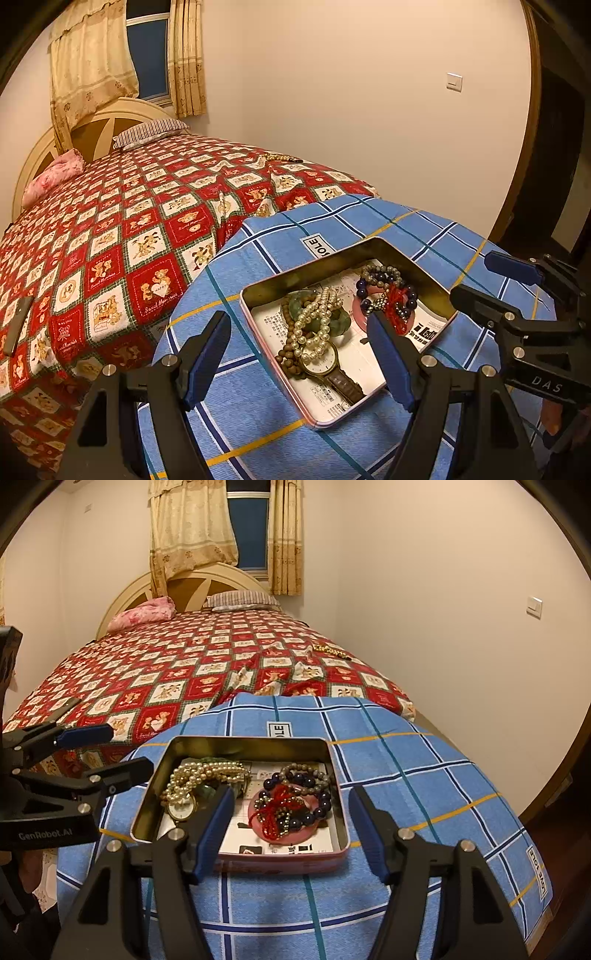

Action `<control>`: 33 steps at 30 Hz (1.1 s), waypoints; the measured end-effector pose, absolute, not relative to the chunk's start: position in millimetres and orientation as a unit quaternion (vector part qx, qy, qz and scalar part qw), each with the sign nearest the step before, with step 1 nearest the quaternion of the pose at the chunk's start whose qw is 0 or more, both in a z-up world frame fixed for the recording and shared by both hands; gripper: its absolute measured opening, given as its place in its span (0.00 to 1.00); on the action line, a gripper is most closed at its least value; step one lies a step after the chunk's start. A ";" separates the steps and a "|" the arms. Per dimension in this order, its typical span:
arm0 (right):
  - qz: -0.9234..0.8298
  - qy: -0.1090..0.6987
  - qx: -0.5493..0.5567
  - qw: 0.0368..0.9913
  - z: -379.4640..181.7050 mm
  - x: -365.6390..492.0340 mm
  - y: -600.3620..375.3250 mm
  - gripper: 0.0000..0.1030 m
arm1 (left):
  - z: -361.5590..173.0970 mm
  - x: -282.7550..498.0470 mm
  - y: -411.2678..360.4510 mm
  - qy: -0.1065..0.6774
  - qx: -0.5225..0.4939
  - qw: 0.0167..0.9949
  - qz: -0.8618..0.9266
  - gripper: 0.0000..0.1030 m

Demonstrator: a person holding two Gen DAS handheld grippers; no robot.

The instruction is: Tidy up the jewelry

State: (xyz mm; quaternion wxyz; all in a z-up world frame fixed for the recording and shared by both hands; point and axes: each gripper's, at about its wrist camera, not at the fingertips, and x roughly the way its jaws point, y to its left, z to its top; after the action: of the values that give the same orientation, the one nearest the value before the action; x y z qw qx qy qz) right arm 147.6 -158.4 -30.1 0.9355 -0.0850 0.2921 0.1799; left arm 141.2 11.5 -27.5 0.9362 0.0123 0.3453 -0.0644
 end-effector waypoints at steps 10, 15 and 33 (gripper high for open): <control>0.179 0.292 -0.085 0.936 -30.1 147.5 -159.1 0.66 | -27.7 141.3 11.4 0.348 0.012 0.935 -0.065 0.74; 0.178 0.291 -0.084 0.936 -30.0 150.8 -162.3 0.66 | -27.5 141.9 12.8 0.347 0.010 0.936 -0.059 0.74; 0.176 0.291 -0.084 0.937 -29.0 151.7 -165.4 0.66 | -28.5 140.7 14.3 0.334 0.019 0.942 -0.037 0.79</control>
State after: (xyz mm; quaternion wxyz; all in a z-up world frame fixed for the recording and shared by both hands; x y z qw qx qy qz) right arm 151.7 -165.4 -29.0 0.9367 -0.0836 0.2908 0.1759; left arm 140.8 14.3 -28.5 0.9416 0.0190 0.3342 -0.0365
